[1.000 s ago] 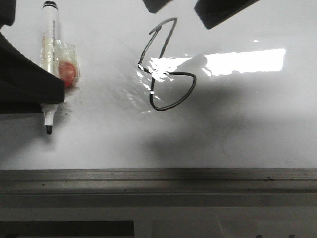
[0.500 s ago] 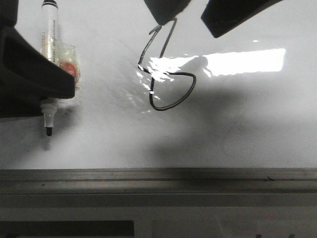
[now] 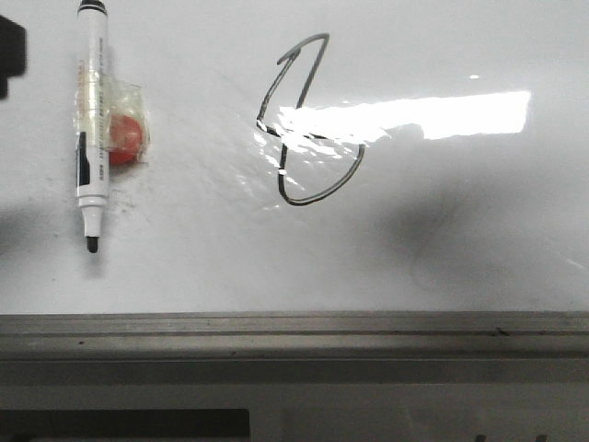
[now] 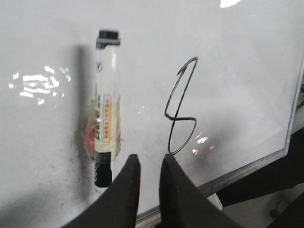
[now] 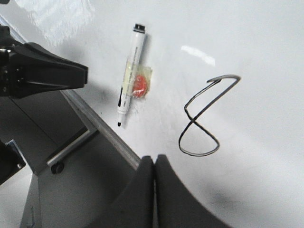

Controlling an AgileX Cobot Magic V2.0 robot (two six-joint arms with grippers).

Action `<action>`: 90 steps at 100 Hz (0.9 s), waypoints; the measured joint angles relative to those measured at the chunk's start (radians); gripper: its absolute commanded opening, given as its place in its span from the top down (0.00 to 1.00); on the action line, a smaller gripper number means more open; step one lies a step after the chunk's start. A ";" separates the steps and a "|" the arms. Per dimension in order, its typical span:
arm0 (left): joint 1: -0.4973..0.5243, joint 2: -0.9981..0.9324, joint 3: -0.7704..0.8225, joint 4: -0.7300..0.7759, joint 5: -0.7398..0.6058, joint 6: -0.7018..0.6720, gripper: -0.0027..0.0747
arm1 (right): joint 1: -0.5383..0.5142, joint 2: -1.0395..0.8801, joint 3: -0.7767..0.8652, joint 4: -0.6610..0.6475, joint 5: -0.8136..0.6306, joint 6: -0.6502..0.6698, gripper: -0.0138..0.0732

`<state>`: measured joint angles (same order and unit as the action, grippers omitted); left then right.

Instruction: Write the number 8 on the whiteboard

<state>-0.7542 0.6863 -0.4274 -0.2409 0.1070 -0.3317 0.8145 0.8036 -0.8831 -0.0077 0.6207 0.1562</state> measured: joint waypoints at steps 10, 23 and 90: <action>0.000 -0.109 0.018 0.052 0.002 0.004 0.99 | 0.000 -0.150 0.083 -0.049 -0.047 0.000 0.92; 0.000 -0.238 0.068 0.113 -0.017 0.017 0.99 | 0.000 -0.352 0.213 -0.099 -0.110 0.000 0.92; 0.000 -0.432 0.341 0.217 -0.019 0.030 0.99 | 0.000 -0.797 0.611 -0.109 -0.112 0.000 0.92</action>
<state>-0.7542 0.2542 -0.0868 -0.0240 0.0877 -0.3020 0.8145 0.0064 -0.2722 -0.1163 0.5089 0.1562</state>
